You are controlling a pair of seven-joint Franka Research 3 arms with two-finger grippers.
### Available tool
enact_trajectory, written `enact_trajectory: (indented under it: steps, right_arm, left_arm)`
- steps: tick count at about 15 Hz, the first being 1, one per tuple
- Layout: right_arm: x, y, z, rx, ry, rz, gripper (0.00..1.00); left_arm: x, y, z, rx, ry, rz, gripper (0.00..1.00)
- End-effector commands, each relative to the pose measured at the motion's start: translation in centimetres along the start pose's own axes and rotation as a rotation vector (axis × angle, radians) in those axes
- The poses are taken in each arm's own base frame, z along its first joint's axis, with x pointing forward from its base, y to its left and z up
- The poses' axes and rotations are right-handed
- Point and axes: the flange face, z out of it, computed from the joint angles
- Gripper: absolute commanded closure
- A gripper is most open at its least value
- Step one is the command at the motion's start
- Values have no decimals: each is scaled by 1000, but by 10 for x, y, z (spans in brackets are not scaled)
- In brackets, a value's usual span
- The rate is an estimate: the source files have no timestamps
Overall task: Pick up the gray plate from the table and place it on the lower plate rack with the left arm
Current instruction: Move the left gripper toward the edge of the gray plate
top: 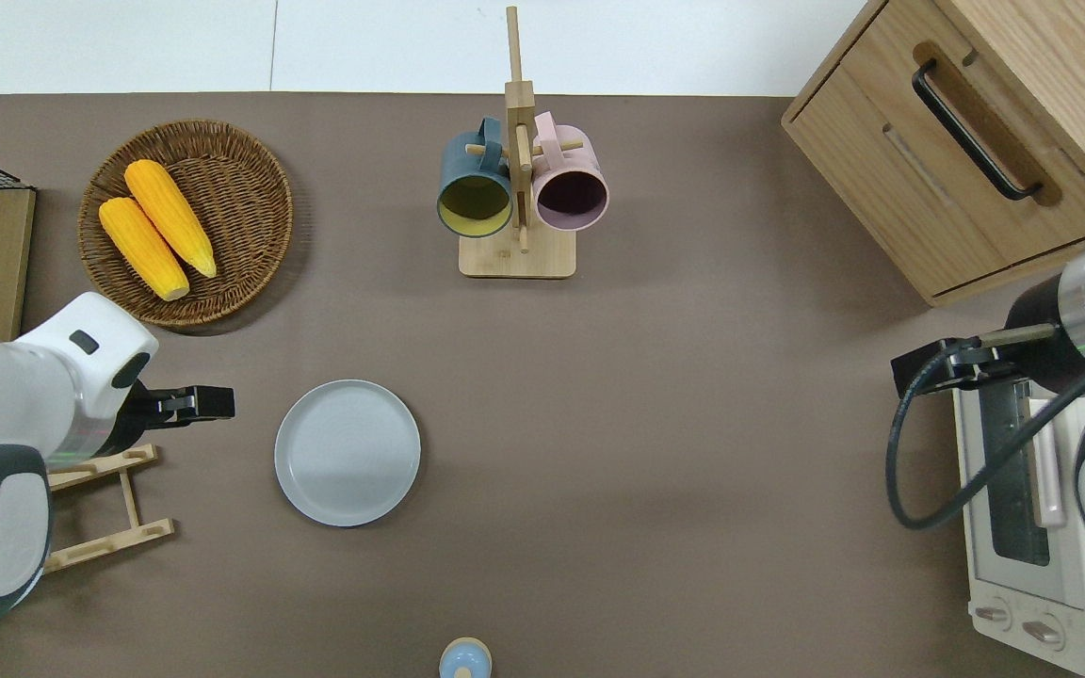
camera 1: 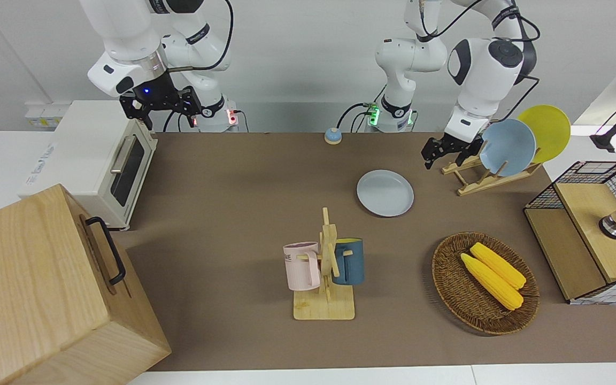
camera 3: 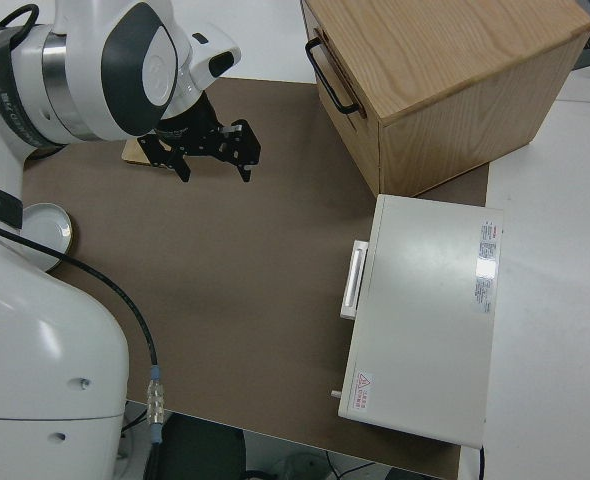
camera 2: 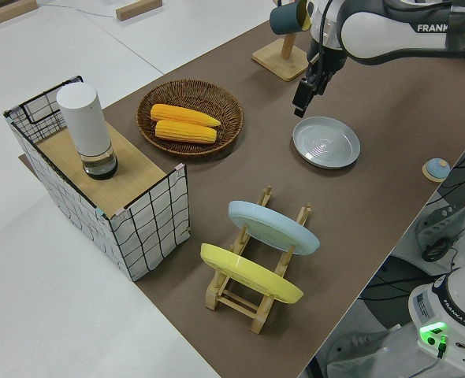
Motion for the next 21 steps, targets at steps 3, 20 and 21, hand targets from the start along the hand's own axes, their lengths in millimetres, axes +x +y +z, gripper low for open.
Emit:
enact_trajectory:
  steps: [3, 20, 21]
  right_arm:
    - [-2, 2, -3, -7, -3, 15, 17]
    - [-2, 2, -3, -6, -1, 15, 17]
    - [-2, 2, -3, -6, -1, 15, 17]
  left_arm:
    - [-41, 3, 49, -11, -20, -72, 2]
    - [-55, 23, 162, -10, -44, -117, 13]
    - [-55, 23, 162, -10, -44, -117, 13]
